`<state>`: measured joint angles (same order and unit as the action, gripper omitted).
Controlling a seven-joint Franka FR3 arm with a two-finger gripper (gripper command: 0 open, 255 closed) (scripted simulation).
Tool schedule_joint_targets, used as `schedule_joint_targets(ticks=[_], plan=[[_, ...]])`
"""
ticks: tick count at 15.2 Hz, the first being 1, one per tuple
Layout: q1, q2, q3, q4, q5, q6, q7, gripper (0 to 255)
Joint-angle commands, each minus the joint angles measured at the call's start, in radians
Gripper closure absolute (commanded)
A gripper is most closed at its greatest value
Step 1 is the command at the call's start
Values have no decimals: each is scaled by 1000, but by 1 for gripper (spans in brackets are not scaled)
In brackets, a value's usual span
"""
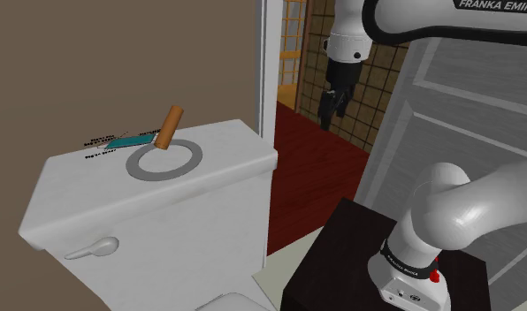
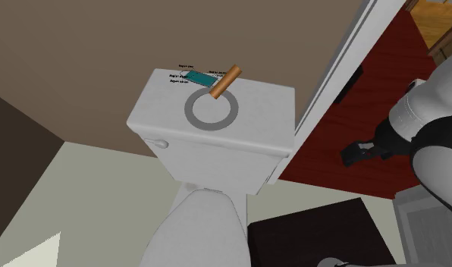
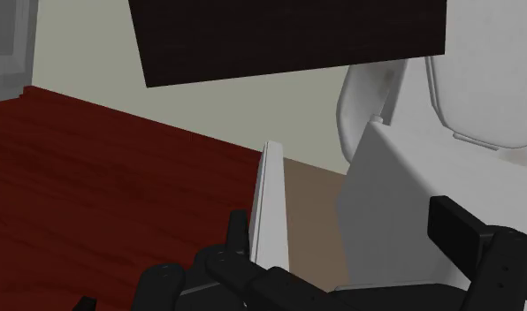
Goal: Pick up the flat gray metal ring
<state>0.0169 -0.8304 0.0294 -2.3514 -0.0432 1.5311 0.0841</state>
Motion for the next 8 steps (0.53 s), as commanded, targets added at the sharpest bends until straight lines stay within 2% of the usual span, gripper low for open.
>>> schedule_joint_targets(ticks=[1,8], plan=[[0,0,0,0,0,0,0,0],[27,225,91,131,62,92,96,0]])
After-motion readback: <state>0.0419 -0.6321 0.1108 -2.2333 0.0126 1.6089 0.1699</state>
